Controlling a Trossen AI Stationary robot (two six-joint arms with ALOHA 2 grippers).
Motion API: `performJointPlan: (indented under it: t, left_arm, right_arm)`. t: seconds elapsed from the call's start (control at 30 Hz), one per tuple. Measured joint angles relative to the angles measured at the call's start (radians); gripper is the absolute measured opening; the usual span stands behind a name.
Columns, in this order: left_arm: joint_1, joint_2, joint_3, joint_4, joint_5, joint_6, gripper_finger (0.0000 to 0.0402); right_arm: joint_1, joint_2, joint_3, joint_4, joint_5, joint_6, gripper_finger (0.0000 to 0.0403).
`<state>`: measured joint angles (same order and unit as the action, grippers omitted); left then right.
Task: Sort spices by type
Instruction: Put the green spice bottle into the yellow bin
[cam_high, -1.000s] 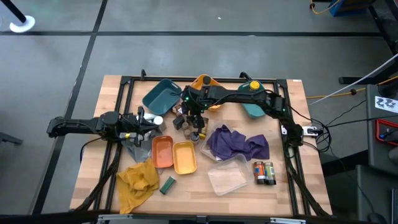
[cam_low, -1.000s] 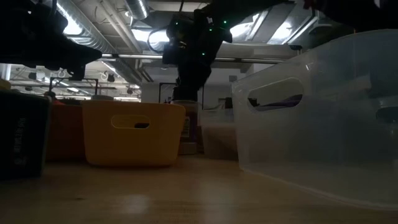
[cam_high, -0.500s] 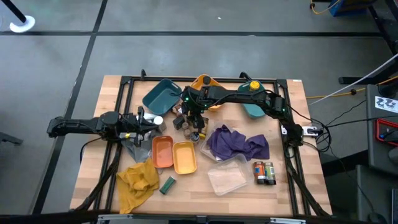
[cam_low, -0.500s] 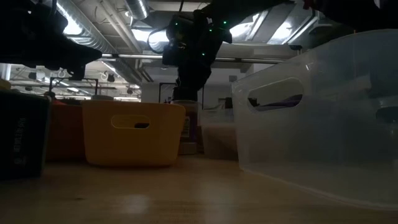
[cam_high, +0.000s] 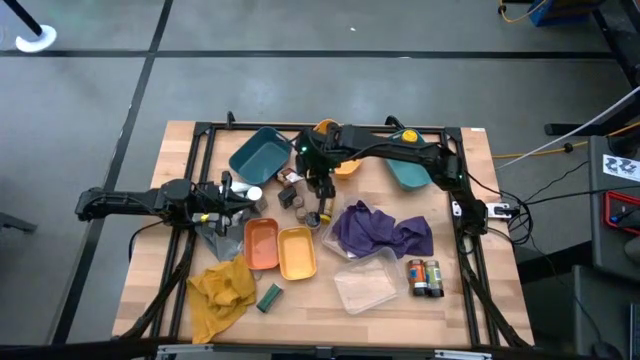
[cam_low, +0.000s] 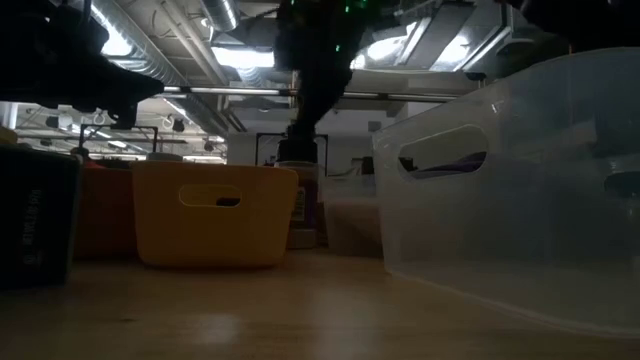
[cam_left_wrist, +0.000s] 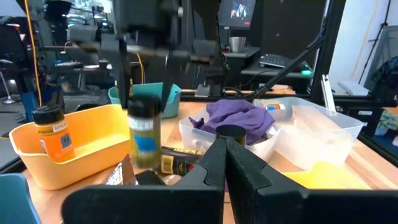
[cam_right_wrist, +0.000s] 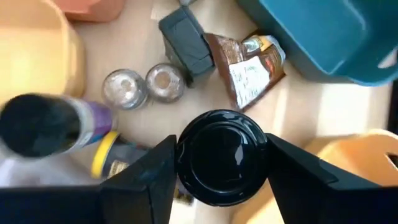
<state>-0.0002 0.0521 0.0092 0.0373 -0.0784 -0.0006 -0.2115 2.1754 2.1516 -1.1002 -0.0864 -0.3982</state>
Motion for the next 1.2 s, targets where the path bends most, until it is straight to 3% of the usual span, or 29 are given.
performJointPlan:
  t: [0.27,0.63,0.93,1.2]
  left_arm:
    - [0.000,0.000,0.000,-0.003,0.000,0.000,0.0000]
    - [0.000,0.000,0.000,-0.004,0.000,0.000,0.0000]
    - [0.000,0.000,0.000,-0.006,0.000,0.000,0.0000]
    - [0.000,0.000,0.000,-0.006,0.000,0.000,0.0000]
  right_arm:
    - [-0.023,0.000,0.205,-0.127,-0.002,-0.011,0.0208]
    - [-0.164,-0.046,0.188,-0.210,-0.017,-0.024,0.0208]
    - [-0.268,-0.039,0.045,-0.066,-0.029,0.011,0.0208]
    - [-0.280,-0.039,-0.146,0.151,-0.008,0.033,0.0209]
